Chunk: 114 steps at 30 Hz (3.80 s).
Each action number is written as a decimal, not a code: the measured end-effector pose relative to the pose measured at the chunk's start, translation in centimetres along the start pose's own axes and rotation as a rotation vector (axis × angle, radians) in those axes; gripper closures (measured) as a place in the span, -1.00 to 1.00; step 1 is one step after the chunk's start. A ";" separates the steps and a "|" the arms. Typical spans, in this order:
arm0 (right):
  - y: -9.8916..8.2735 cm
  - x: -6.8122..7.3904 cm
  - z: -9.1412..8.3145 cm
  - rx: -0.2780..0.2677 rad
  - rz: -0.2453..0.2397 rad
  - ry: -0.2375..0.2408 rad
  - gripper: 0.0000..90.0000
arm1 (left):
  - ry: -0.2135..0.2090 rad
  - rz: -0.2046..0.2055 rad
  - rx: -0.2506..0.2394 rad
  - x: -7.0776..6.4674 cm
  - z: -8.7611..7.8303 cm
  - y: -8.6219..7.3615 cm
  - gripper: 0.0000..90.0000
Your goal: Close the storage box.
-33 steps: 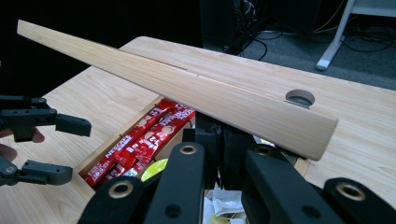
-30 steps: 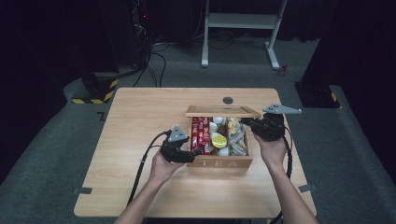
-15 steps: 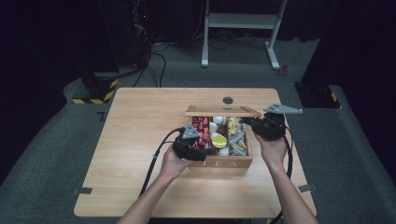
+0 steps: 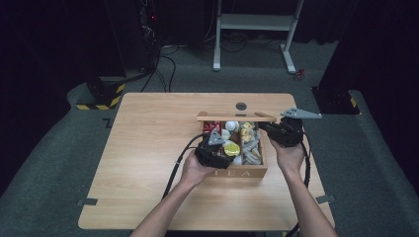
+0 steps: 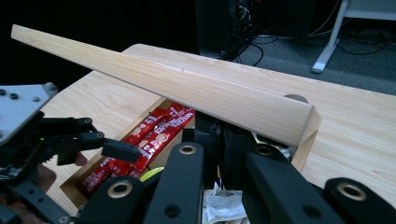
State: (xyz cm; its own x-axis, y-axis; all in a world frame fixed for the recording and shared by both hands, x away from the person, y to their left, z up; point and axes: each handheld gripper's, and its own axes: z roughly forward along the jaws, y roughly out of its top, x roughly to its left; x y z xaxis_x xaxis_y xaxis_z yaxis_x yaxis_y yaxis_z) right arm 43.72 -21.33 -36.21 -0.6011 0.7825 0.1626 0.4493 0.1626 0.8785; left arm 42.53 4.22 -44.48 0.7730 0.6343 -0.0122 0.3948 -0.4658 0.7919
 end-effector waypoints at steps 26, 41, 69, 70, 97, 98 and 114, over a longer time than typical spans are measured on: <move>0.1 0.1 0.2 0.016 0.000 -0.007 0.93 | 0.010 0.009 0.093 -0.1 2.8 1.0 -0.17; 0.1 0.1 0.3 0.013 0.005 -0.006 0.92 | 0.001 0.016 0.071 0.1 2.0 1.1 -0.17; -0.1 0.0 0.8 0.010 0.021 0.013 0.91 | -0.061 0.035 -0.009 0.0 -1.8 1.4 -0.16; -0.1 0.0 0.8 0.009 0.021 0.014 0.91 | -0.055 0.038 -0.008 0.0 -2.0 1.4 -0.16; 0.0 0.0 0.9 0.011 0.035 0.018 0.91 | -0.024 -0.024 -0.035 1.5 -5.8 0.2 -0.16; 0.0 0.0 0.9 0.011 0.032 0.016 0.91 | -0.028 -0.029 -0.037 1.6 -5.9 0.1 -0.16; 0.0 0.1 1.0 0.018 0.023 0.011 0.89 | -0.002 -0.082 -0.052 2.9 -8.2 -1.3 -0.16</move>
State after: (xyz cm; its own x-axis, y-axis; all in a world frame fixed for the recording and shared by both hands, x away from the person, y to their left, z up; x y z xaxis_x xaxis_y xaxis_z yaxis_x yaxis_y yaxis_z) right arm 44.35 -20.61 -36.63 -0.5977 0.7794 0.1878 0.4747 0.1553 0.8663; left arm 40.17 11.71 -40.54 0.7401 0.6679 -0.0790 0.4301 -0.3797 0.8191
